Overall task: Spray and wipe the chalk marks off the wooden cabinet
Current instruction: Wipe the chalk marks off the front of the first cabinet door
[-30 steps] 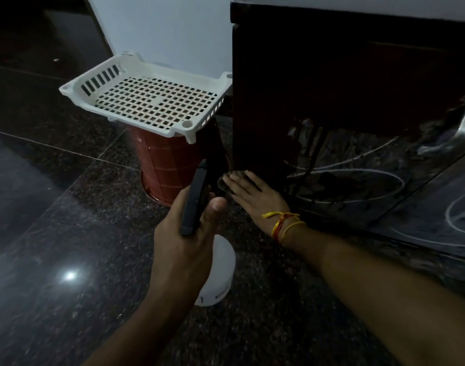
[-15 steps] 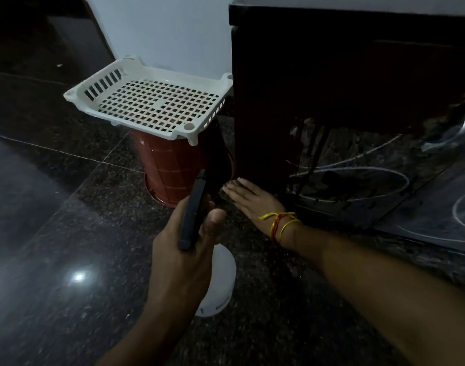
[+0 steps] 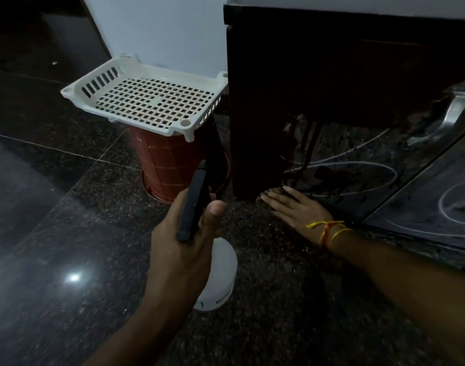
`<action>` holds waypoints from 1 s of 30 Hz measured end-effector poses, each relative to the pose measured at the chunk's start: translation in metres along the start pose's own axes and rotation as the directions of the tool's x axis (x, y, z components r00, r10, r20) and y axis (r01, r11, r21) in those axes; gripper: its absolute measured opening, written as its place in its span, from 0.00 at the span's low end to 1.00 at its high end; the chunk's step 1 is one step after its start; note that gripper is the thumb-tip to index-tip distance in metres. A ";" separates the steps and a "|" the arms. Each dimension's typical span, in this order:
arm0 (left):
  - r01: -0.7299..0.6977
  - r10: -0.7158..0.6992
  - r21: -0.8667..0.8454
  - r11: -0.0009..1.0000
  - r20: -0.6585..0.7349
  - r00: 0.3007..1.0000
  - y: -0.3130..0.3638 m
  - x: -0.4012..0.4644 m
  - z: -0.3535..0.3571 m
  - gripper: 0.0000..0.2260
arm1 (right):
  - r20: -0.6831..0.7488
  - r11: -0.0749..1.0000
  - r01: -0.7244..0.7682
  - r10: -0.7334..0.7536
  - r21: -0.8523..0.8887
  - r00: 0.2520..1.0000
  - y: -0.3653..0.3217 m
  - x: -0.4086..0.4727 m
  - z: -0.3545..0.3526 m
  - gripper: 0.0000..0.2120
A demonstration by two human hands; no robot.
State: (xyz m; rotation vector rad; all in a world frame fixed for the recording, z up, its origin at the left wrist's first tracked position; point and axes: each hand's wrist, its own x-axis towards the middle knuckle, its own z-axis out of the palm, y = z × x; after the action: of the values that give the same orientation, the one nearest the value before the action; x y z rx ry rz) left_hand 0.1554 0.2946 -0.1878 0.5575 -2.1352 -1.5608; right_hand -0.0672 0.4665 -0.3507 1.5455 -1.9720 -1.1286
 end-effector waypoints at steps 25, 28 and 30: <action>-0.078 0.084 -0.059 0.995 0.102 0.991 0.007 -0.004 0.030 0.17 | -0.297 0.849 -0.431 0.515 0.306 0.804 0.040 -0.010 -0.027 0.44; -0.077 0.085 -0.071 0.994 0.104 0.991 0.009 -0.004 0.030 0.19 | -0.213 0.896 -0.367 0.421 0.250 0.882 0.018 -0.013 -0.010 0.44; -0.081 0.087 -0.067 0.994 0.101 0.991 0.009 -0.004 0.030 0.19 | -0.174 0.932 -0.292 0.330 0.215 0.928 0.014 -0.018 -0.001 0.43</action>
State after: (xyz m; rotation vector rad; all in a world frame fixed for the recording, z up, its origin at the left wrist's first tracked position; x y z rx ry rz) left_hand 0.1414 0.3224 -0.1881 0.3678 -2.1471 -1.6368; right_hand -0.0689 0.4839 -0.3360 1.3083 -2.1281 -0.6431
